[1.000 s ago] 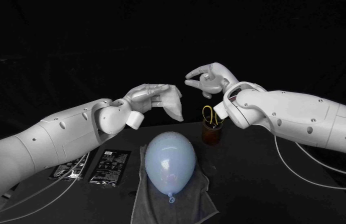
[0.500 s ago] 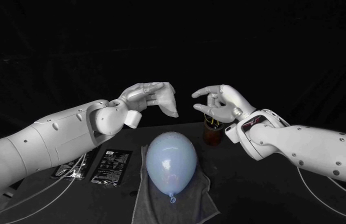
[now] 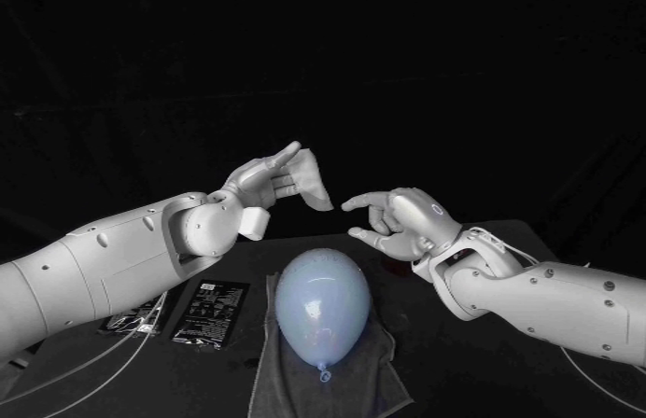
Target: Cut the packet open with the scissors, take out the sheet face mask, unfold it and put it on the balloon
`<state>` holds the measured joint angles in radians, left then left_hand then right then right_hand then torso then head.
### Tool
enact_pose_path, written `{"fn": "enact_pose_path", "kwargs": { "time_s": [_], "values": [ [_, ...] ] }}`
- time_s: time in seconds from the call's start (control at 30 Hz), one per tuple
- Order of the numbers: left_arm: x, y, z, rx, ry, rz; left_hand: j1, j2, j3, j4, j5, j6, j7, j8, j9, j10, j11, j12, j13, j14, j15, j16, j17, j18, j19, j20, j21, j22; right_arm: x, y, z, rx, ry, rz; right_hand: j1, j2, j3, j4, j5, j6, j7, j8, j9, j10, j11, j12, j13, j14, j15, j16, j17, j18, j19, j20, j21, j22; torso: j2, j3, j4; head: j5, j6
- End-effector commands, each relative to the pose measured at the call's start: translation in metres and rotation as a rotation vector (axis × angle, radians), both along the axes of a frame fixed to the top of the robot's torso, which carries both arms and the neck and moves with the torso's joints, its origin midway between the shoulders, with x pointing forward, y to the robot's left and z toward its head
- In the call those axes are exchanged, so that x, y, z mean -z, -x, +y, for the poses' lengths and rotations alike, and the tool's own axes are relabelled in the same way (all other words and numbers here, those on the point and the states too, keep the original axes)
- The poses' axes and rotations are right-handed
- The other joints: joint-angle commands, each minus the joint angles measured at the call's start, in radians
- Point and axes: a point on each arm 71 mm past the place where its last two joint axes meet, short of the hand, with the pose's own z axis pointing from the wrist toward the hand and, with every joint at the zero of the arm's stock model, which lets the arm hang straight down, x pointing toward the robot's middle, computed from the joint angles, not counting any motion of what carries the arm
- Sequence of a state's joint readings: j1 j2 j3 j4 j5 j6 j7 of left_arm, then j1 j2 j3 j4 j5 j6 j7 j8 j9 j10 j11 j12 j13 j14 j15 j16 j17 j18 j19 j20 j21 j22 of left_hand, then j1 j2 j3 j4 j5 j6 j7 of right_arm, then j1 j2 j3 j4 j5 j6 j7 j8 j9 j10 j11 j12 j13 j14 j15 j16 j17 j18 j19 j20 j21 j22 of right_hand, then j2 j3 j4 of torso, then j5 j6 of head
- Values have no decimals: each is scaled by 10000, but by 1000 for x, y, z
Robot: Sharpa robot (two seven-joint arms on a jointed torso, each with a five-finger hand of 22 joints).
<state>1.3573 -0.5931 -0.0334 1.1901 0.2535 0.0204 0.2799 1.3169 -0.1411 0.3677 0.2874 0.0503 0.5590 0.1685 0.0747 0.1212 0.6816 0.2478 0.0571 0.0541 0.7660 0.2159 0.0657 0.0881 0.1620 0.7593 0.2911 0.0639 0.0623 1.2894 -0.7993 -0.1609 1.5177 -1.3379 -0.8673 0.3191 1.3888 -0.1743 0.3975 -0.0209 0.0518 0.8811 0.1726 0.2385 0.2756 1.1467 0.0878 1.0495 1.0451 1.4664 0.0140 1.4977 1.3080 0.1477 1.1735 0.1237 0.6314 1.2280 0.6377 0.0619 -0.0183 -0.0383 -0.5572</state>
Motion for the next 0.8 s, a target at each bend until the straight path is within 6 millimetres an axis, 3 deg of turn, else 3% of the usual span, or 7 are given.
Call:
{"fn": "enact_pose_path", "kwargs": {
  "time_s": [0.03, 0.33, 0.6, 0.8],
  "values": [
    [-2, -1, 2, -613, 546, 49, -100, 144, -290, 35, -27, -247, 1214, -82, -52, -422, 54, -74, -27, -445, 54, -81, -70, -178, -227, 4, -26, -17, 1, 2, 9, 438, 813, -1153, -116, -167, -107, 22, -14, 74, 5, 27, 5, -92, 14, -71, -67, 112, 70, -68, 509, 187, -132, 6, -178, -60, 11, -10, 5, 14, 9],
    [-2, 0, -1, -689, 730, 129, -185, 372, -756, 38, -29, -644, 1264, -172, -137, -1136, 120, -107, -60, -1170, 135, -112, -169, -257, -432, 1, -20, -18, 2, -2, 30, 794, 1004, -1857, -101, -252, -150, 9, -20, 63, -8, 34, 5, -7, 2, 37, -3, 109, 64, -71, 507, 189, -124, 7, -190, -62, 21, 2, 22, 56, -28],
    [-3, 3, -4, -540, 804, 146, -347, 505, -1026, 55, -29, -694, 1272, -178, -148, -1212, 127, -95, -55, -1226, 145, -88, -173, -298, -585, 1, -33, -27, 2, -10, 43, 1110, 861, -2165, -62, -212, -121, 39, -24, 140, -30, 96, 25, 114, -21, 172, 58, 136, 43, -53, 543, 187, -65, -4, -153, -46, 18, 15, 9, 78, -33],
    [-3, 5, -6, -436, 861, 123, -337, 627, -1153, 35, -29, -635, 1275, -156, -134, -1057, 114, -73, -38, -1015, 121, -32, -136, -224, -160, -11, 82, 29, 2, -16, 50, 1254, 909, -2402, -35, -197, -92, 41, -25, 160, -37, 114, 31, 164, -28, 239, 105, 143, 39, -48, 551, 196, -73, -11, -200, -61, 7, 5, 0, 91, -41]
  ]
}}
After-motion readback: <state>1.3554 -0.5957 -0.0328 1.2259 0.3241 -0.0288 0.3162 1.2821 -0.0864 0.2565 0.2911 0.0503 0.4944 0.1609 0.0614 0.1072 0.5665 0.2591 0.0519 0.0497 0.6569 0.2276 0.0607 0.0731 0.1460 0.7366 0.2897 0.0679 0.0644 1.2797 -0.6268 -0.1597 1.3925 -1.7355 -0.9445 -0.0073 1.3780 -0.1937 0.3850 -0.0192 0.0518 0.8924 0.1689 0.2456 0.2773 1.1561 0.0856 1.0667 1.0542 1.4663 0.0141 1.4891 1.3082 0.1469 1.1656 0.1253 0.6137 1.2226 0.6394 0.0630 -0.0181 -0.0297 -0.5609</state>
